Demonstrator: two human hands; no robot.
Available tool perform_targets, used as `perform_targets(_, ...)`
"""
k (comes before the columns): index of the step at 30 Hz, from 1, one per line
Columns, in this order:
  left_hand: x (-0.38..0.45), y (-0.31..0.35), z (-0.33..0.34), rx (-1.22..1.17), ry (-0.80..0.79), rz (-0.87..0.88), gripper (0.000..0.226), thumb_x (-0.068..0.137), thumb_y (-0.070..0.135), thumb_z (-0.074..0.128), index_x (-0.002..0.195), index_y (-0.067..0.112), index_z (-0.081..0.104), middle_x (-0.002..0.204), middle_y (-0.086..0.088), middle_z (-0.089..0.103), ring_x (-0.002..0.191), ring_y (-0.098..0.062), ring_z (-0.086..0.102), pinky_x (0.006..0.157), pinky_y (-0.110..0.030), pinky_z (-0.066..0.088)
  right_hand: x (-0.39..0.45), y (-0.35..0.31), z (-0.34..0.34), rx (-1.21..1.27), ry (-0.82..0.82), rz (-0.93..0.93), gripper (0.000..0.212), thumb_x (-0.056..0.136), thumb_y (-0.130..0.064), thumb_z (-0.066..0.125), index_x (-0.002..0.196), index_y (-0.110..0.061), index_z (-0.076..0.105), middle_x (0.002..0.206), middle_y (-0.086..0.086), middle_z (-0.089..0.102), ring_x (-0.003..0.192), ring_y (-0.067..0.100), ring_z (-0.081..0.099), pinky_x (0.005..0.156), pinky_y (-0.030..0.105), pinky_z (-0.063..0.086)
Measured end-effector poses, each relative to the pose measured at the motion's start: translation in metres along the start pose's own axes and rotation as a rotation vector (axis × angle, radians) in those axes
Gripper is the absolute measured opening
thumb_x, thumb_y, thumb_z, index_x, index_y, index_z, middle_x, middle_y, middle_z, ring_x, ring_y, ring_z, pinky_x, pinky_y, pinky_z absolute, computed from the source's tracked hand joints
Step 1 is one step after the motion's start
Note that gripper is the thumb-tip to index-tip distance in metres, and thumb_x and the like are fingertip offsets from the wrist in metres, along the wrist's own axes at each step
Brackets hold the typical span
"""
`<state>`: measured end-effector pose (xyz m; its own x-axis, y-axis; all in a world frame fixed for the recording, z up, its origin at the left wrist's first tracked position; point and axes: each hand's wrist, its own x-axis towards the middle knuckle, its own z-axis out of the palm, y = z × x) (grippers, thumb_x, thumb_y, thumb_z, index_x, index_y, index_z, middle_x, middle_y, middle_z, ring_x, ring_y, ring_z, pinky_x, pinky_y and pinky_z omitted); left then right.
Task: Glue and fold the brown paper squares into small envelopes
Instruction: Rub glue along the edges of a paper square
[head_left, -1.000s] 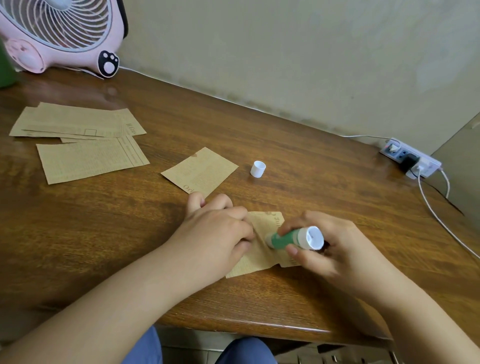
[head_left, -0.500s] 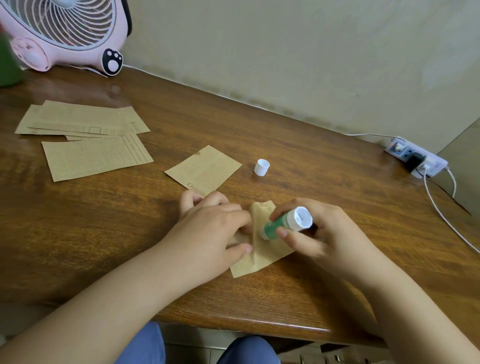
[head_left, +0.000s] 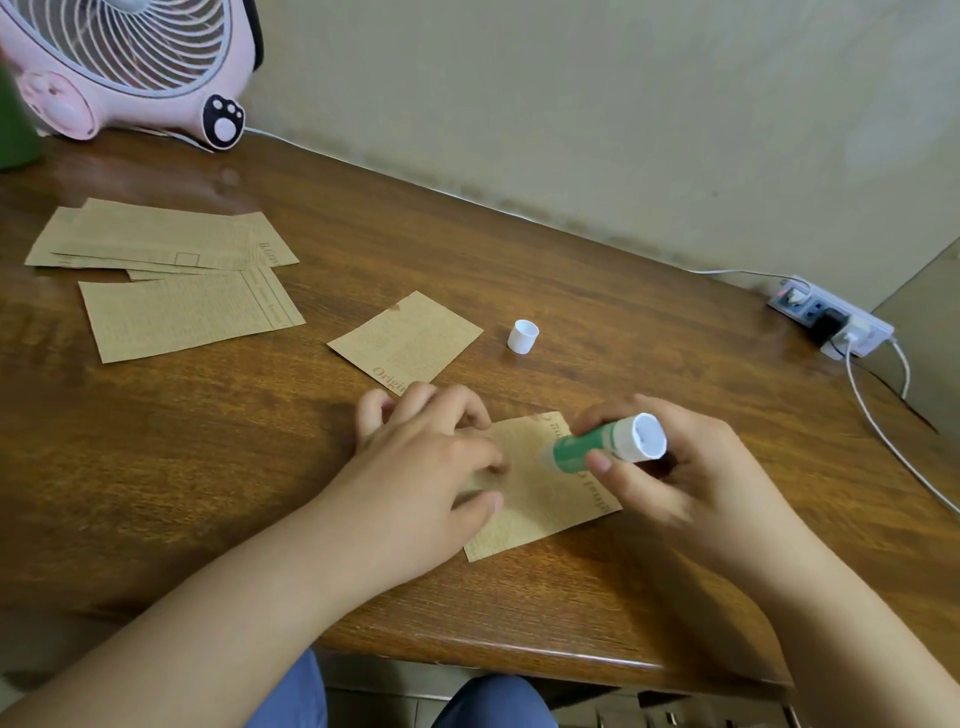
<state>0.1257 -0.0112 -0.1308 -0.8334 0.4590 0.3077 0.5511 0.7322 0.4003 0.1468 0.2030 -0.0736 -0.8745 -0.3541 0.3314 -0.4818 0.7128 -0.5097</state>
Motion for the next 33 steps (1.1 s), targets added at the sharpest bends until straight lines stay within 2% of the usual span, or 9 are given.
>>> perform_targets(3,0.0,0.002,-0.003,0.031,-0.044,-0.026,0.051,0.076,0.065,0.024,0.109,0.045,0.056,0.125,0.03,0.031,0.121,0.001,0.013,0.095,-0.031,0.002,0.006,0.0,0.006,-0.001,-0.014,-0.015,0.013,0.082,-0.044,0.056,0.092,-0.038,0.061,0.086,-0.012,0.063,0.067,0.014,0.055,0.056,0.016,0.041)
perform_targets(5,-0.001,0.003,-0.003,0.05,-0.044,-0.033,0.059,0.07,0.072,0.018,0.108,0.045,0.054,0.126,0.029,0.036,0.124,-0.001,0.014,0.098,-0.035,0.001,0.014,0.002,0.009,0.011,-0.018,-0.006,0.011,0.082,-0.044,0.056,0.089,-0.037,0.061,0.085,-0.006,0.065,0.07,0.014,0.057,0.061,0.023,0.044)
perform_targets(8,-0.003,0.004,-0.006,0.075,-0.057,-0.021,0.061,0.066,0.078,0.025,0.107,0.044,0.054,0.125,0.028,0.04,0.126,-0.006,0.021,0.103,-0.041,0.0,0.024,0.004,0.015,0.011,-0.06,-0.01,0.015,0.084,-0.038,0.059,0.09,-0.026,0.065,0.083,-0.001,0.065,0.074,0.016,0.058,0.066,0.029,0.044)
perform_targets(13,-0.002,0.006,-0.007,0.088,-0.056,-0.011,0.057,0.064,0.079,0.033,0.096,0.041,0.062,0.13,0.024,0.038,0.128,-0.012,0.027,0.108,-0.05,0.0,0.028,0.002,0.019,-0.003,-0.078,-0.032,0.013,0.084,-0.03,0.062,0.09,-0.019,0.067,0.079,-0.004,0.064,0.069,0.01,0.055,0.061,0.019,0.042)
perform_targets(20,0.001,0.004,-0.008,0.098,-0.082,-0.027,0.07,0.058,0.082,0.024,0.102,0.042,0.061,0.128,0.028,0.026,0.128,-0.005,0.012,0.108,-0.049,-0.014,-0.006,-0.004,0.007,-0.037,-0.111,-0.064,0.017,0.081,-0.041,0.059,0.096,-0.032,0.063,0.085,-0.009,0.063,0.075,0.005,0.058,0.064,0.011,0.042)
perform_targets(23,0.0,0.004,-0.01,0.103,-0.084,0.004,0.07,0.062,0.08,0.021,0.104,0.042,0.062,0.135,0.027,0.021,0.129,-0.004,0.007,0.107,-0.049,-0.018,-0.016,-0.005,0.003,-0.02,-0.014,-0.005,0.016,0.08,-0.042,0.059,0.093,-0.035,0.063,0.089,-0.012,0.064,0.074,0.008,0.059,0.06,0.01,0.041)
perform_targets(26,-0.001,0.003,-0.011,0.069,-0.075,0.003,0.067,0.07,0.073,0.014,0.107,0.043,0.061,0.133,0.028,0.021,0.129,-0.003,0.007,0.109,-0.048,-0.017,-0.019,-0.008,-0.002,0.045,0.1,0.067,0.017,0.078,-0.045,0.057,0.092,-0.039,0.063,0.094,-0.018,0.065,0.079,0.013,0.062,0.055,0.017,0.046)
perform_targets(30,-0.004,-0.002,-0.017,0.01,-0.049,-0.013,0.053,0.067,0.07,0.028,0.109,0.045,0.048,0.118,0.026,0.027,0.124,-0.001,0.019,0.11,-0.042,-0.011,-0.017,-0.014,-0.004,0.021,0.07,0.063,0.018,0.078,-0.047,0.055,0.095,-0.041,0.061,0.097,-0.02,0.064,0.079,0.012,0.063,0.053,0.013,0.046)
perform_targets(33,-0.009,-0.011,-0.029,0.043,-0.076,-0.06,0.062,0.06,0.077,0.03,0.114,0.048,0.036,0.114,0.029,0.023,0.123,0.003,0.016,0.112,-0.038,-0.01,-0.017,-0.017,-0.003,0.025,0.053,0.059,0.017,0.078,-0.046,0.056,0.093,-0.04,0.063,0.092,-0.017,0.064,0.066,0.015,0.06,0.051,0.012,0.042)
